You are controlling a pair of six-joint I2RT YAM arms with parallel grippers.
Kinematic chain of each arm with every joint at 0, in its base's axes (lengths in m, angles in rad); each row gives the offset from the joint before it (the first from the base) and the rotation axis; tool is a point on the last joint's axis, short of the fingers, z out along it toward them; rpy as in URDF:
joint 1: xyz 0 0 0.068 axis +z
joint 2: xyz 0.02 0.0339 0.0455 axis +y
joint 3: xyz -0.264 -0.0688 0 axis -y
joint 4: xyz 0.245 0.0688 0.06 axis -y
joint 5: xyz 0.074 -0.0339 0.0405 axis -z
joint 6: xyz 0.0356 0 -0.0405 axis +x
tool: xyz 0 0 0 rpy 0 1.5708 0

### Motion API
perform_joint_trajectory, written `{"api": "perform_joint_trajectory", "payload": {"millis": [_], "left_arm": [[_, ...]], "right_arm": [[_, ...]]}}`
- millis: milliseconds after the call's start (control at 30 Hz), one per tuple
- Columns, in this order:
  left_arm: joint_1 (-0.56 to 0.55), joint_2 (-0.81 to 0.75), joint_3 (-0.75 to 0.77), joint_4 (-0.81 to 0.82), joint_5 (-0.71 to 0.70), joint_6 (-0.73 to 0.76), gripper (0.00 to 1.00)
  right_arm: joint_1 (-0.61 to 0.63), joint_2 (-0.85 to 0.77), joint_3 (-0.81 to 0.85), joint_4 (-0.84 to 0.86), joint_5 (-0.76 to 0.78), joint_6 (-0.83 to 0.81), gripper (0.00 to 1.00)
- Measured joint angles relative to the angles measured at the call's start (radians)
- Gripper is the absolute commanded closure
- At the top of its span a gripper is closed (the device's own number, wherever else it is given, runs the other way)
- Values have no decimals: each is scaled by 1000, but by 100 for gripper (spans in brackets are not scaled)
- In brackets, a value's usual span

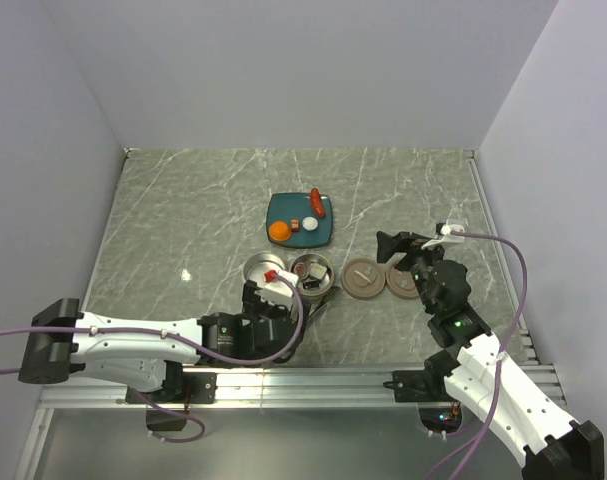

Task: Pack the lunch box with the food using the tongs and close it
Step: Grab the clamp with the left arm

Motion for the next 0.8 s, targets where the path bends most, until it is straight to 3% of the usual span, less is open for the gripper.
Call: {"api": "perform_joint_trajectory", "payload": {"millis": [400,800], "left_arm": [[-149,29,-35,-52,1,-135,1],[-156,172,-72,-89,45,-245,0]], "right_arm": [[-3,-2,0,0,-15,0,0],[-5,-27,0,-3,-31,0,0]]}}
